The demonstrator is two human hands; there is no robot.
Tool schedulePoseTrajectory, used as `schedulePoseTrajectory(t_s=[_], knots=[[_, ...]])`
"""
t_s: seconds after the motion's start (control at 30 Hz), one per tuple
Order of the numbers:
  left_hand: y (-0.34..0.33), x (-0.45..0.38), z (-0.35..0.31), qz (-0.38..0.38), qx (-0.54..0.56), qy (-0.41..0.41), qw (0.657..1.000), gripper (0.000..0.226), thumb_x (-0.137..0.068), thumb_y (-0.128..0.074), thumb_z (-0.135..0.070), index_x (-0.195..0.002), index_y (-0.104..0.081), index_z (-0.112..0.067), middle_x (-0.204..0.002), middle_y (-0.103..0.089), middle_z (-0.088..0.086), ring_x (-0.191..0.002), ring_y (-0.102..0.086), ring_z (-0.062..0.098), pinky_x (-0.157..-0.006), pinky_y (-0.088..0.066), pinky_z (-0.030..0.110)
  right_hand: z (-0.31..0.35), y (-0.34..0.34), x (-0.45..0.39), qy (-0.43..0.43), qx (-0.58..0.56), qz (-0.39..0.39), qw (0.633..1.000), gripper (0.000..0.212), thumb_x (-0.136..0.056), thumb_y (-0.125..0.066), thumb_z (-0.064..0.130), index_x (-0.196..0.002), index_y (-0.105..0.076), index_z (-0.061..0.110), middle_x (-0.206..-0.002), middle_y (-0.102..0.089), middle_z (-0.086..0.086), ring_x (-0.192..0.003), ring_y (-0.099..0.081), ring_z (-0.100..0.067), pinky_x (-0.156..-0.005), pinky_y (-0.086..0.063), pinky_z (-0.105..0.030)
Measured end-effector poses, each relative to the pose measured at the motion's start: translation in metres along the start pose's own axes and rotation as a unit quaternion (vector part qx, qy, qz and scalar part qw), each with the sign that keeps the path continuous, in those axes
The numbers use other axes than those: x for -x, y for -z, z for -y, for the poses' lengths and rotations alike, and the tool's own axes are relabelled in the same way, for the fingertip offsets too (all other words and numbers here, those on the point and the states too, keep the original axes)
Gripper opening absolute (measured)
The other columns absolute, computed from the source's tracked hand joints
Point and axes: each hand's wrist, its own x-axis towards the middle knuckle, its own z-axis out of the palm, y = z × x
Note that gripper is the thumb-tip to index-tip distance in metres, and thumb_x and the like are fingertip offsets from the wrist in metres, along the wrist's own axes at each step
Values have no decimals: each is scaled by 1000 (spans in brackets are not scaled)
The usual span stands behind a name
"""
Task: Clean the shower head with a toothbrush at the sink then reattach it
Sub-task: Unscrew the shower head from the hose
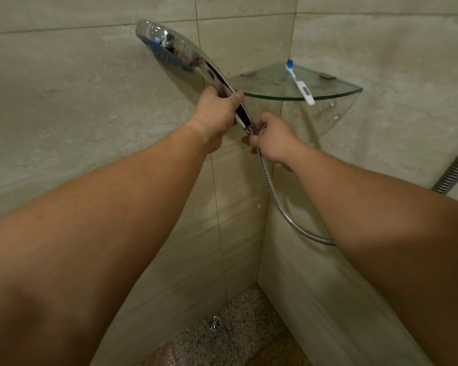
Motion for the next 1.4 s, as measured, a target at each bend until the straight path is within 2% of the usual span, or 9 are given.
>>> schedulePoseTrajectory(t_s=[0.07, 0.17, 0.43, 0.53, 0.67, 0.87, 1.07, 1.2, 1.4], knots=[[1, -1, 0, -4, -7, -2, 1000, 8, -101, -59, -9, -99, -52, -13, -103, -63, 14, -98, -64, 29, -96, -57, 55, -1, -1, -1, 3, -15, 3, 1000, 32, -79, -78, 12, -79, -47, 21, -79, -63, -5, -64, -63, -24, -66, -59, -43], [5, -3, 0, -11, -18, -13, 1000, 10, -101, -59, -9, -96, -52, -14, -104, -63, 14, -99, -65, 28, -95, -57, 52, 1, -1, 0, 13, -37, 42, 998, 24, -89, -68, 10, -110, -57, 13, -73, -58, 4, -63, -60, -17, -61, -53, -26], [15, -10, 3, -36, -43, -18, 998, 13, -96, -66, -13, -105, -57, -10, -103, -67, 14, -102, -69, 32, -95, -57, 57, 4, -11, -9, 35, 15, 44, 998, 31, -98, -54, 14, -128, -59, 14, -89, -60, 2, -81, -64, -23, -72, -51, -28], [20, -12, 4, -43, -50, -24, 998, 15, -95, -67, -14, -106, -58, -8, -104, -67, 13, -110, -68, 36, -97, -56, 57, 9, -16, -13, 35, 34, 33, 998, 28, -92, -64, 16, -120, -64, 14, -85, -61, 3, -84, -62, -23, -86, -54, -38], [23, -13, 4, -42, -54, -30, 997, 18, -90, -68, -18, -103, -59, -10, -110, -69, 17, -108, -68, 34, -98, -55, 58, 11, -22, -20, 14, 25, 13, 999, 23, -82, -74, 18, -99, -60, 22, -86, -66, -4, -83, -64, -26, -83, -55, -40], [28, -14, 2, -25, -56, -47, 997, 10, -94, -66, -12, -100, -58, -11, -119, -69, 24, -112, -68, 37, -99, -55, 57, 17, -25, -18, 26, -2, 66, 997, 31, -94, -57, 15, -125, -60, 18, -98, -68, -5, -91, -64, -25, -89, -54, -42], [30, -15, 1, -26, -62, -39, 997, 33, -77, -69, -27, -104, -62, -9, -117, -70, 23, -110, -68, 39, -97, -55, 59, 16, -25, -18, 10, -14, 31, 999, 12, -87, -69, 16, -95, -61, 22, -75, -62, 0, -72, -59, -21, -75, -54, -39], [29, -13, 1, -17, -67, -46, 997, 25, -80, -69, -25, -99, -60, -11, -118, -68, 27, -112, -66, 42, -98, -55, 60, 14, -28, -21, 6, 0, 5, 1000, 30, -74, -79, 23, -78, -50, 28, -86, -67, -5, -85, -66, -32, -77, -56, -51], [33, -14, -1, -21, -69, -49, 996, 27, -81, -69, -25, -103, -60, -11, -114, -70, 19, -109, -68, 36, -97, -56, 57, 17, -28, -17, 9, -20, 59, 998, 42, -86, -65, 15, -127, -57, 21, -102, -69, -7, -90, -66, -25, -86, -56, -46]])
